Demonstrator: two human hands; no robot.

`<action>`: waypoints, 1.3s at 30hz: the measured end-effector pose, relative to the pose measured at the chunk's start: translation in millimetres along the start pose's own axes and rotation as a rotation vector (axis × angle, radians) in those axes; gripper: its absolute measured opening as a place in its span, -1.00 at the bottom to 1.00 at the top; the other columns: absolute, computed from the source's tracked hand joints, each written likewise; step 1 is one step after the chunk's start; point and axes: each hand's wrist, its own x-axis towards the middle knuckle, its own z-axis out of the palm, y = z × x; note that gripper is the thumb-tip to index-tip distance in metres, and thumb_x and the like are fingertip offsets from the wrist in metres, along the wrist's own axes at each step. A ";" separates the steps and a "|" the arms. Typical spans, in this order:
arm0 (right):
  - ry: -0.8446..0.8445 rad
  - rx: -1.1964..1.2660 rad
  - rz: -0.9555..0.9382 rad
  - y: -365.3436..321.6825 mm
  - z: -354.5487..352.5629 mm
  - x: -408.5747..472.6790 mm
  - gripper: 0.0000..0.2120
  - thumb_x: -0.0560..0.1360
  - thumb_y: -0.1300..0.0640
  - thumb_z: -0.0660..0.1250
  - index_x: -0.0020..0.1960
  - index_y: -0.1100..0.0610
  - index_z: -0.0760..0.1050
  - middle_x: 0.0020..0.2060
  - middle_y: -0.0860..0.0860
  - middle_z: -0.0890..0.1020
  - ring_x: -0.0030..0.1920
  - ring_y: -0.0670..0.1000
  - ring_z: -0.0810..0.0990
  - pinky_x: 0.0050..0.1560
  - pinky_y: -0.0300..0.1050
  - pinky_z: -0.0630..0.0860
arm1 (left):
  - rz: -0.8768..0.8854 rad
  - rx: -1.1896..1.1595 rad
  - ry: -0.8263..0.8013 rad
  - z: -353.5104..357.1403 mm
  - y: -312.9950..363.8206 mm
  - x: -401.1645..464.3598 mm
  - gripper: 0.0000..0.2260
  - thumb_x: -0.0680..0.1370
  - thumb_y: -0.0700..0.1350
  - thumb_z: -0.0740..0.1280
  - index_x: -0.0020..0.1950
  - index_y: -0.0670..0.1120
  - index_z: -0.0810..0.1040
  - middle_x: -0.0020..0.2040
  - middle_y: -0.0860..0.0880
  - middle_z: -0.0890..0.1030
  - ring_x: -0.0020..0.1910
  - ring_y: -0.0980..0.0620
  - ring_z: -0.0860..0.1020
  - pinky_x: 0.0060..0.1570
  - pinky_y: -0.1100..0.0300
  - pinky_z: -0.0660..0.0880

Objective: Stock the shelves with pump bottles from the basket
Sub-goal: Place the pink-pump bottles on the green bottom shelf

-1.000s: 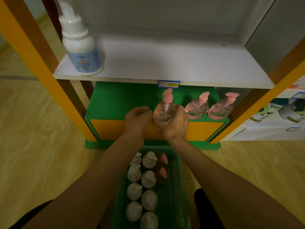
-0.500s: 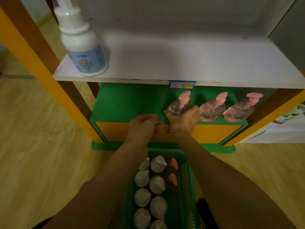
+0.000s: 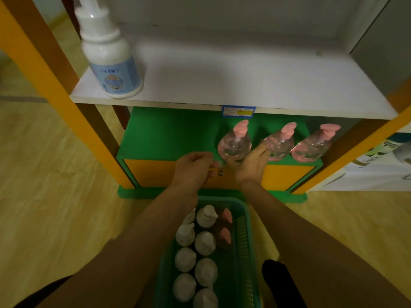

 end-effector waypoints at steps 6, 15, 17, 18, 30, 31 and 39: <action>-0.046 -0.012 -0.134 23.9 -43.7 -14.6 -0.43 0.39 0.11 0.48 0.26 0.25 0.29 0.19 0.23 0.47 0.17 0.22 0.48 0.14 0.14 0.49 | 0.025 0.171 -0.027 6.9 -18.9 -5.6 -0.90 0.59 -0.17 0.24 0.06 -0.09 0.52 -0.19 0.01 0.60 -0.25 0.08 0.53 -0.24 0.27 0.46; -0.374 -0.231 -0.251 85.1 -54.7 -60.3 -0.74 0.51 0.06 0.34 0.11 0.18 0.43 -0.11 0.13 0.61 -0.11 0.13 0.59 -0.13 0.09 0.57 | 0.181 0.894 -0.077 2.1 -106.4 0.0 -0.81 0.56 -0.22 0.26 0.16 -0.13 0.51 0.06 -0.10 0.58 0.03 -0.05 0.54 0.01 0.15 0.47; -0.447 -0.261 -0.222 99.3 -48.1 -63.5 -0.78 0.51 0.07 0.34 0.09 0.16 0.45 -0.10 0.12 0.61 -0.10 0.12 0.60 -0.11 0.03 0.57 | 0.195 1.013 -0.120 0.5 -128.4 5.9 -0.81 0.56 -0.22 0.25 0.16 -0.16 0.49 0.05 -0.13 0.59 0.00 -0.06 0.54 -0.04 0.17 0.45; -0.480 -0.272 -0.201 107.1 -43.8 -63.4 -0.78 0.51 0.08 0.34 0.10 0.16 0.46 -0.08 0.11 0.62 -0.08 0.11 0.60 -0.09 -0.01 0.56 | 0.194 1.061 -0.151 0.6 -138.6 9.5 -0.80 0.56 -0.23 0.24 0.18 -0.17 0.48 0.08 -0.15 0.59 0.03 -0.08 0.55 -0.01 0.14 0.48; -0.768 -0.286 0.027 165.7 43.7 -64.3 -0.72 0.52 -0.04 0.28 0.07 0.16 0.45 -0.01 0.14 0.59 -0.01 0.14 0.58 0.05 0.06 0.53 | 0.361 1.594 -0.537 31.8 -215.4 65.9 -0.76 0.58 -0.20 0.22 0.25 -0.14 0.45 0.20 -0.14 0.55 0.14 -0.09 0.53 0.12 0.07 0.46; -0.773 -0.318 0.025 162.9 45.3 -64.5 -0.74 0.55 -0.01 0.25 0.10 0.17 0.45 0.02 0.14 0.59 0.02 0.14 0.57 0.07 0.02 0.51 | 0.407 1.653 -0.529 33.4 -218.2 68.6 -0.78 0.57 -0.19 0.24 0.22 -0.14 0.46 0.18 -0.13 0.56 0.14 -0.09 0.53 0.13 0.06 0.45; -0.821 -0.374 -0.036 176.3 63.2 -60.5 -0.65 0.60 -0.12 0.10 0.18 0.11 0.43 0.09 0.13 0.56 0.10 0.14 0.54 0.17 0.14 0.47 | 0.577 1.810 -0.495 30.4 -231.3 89.2 -0.77 0.61 -0.10 0.20 0.22 -0.13 0.48 0.23 -0.12 0.55 0.24 -0.10 0.48 0.29 0.05 0.30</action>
